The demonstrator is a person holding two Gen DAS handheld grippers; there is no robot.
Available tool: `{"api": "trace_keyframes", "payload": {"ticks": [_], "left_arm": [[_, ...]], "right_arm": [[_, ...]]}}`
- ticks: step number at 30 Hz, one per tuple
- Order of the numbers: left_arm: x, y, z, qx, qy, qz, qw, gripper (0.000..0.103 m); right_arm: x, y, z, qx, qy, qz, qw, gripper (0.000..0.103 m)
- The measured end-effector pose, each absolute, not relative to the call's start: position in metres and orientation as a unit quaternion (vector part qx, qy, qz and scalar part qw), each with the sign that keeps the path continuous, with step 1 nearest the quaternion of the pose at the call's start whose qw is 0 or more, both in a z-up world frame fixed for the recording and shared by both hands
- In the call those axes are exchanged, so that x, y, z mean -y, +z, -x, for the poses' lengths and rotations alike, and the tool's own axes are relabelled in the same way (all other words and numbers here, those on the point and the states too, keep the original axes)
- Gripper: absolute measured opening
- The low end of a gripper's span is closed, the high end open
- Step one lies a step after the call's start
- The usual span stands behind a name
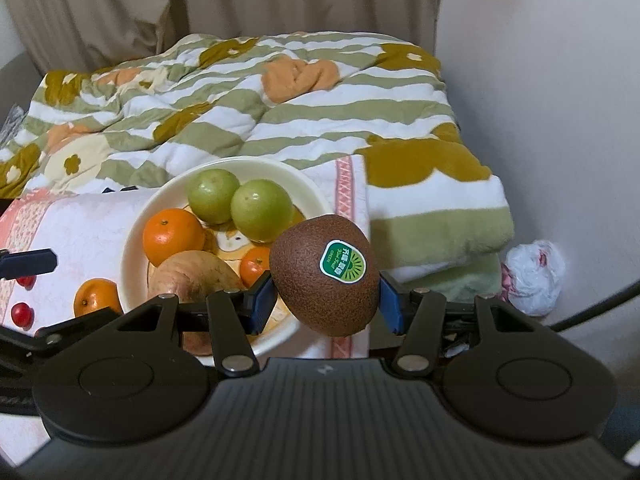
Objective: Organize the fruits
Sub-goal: 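Open the left tool to drop the apple while the right tool releases the kiwi, then withdraw both tools from the bowl toward the tomatoes and mandarin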
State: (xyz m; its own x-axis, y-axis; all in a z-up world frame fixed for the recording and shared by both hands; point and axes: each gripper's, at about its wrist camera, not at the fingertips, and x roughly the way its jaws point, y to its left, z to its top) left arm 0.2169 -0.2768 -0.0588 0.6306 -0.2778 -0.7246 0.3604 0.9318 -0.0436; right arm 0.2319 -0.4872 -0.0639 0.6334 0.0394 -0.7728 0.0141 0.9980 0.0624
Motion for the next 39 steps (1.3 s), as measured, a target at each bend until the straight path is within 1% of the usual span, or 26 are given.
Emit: {"api": "trace_keyframes", "payload": {"ticks": [7,14,17,19,20,29,39], "left_arm": [[0.261,-0.059,-0.21,-0.39,-0.153,-0.047,0.907,0.101],[0.251,-0.064,-0.207,-0.397,-0.141,-0.043,0.906,0.101],[0.249,-0.065,-0.205,-0.397,-0.136,-0.042,0.907,0.101],[0.247,-0.065,-0.202,-0.397,-0.133,-0.04,0.907,0.101],[0.247,-0.064,-0.201,-0.396,-0.132,-0.039,0.908,0.101],[0.246,-0.055,-0.189,-0.39,-0.129,-0.031,0.911,0.102],[0.239,-0.031,-0.158,-0.361,-0.118,-0.019,0.925,0.102]], "right_arm": [[0.478,-0.083,-0.259,-0.429,0.021,-0.025,0.903,0.069],[0.475,-0.093,-0.269,-0.427,0.026,-0.023,0.904,0.07],[0.474,-0.087,-0.265,-0.41,0.024,-0.013,0.912,0.083],[0.473,-0.084,-0.263,-0.402,0.018,-0.009,0.916,0.102],[0.473,-0.083,-0.261,-0.398,0.018,-0.009,0.917,0.103],[0.475,-0.068,-0.248,-0.391,0.021,-0.012,0.92,0.103],[0.47,-0.035,-0.209,-0.37,0.023,-0.006,0.929,0.103]]}}
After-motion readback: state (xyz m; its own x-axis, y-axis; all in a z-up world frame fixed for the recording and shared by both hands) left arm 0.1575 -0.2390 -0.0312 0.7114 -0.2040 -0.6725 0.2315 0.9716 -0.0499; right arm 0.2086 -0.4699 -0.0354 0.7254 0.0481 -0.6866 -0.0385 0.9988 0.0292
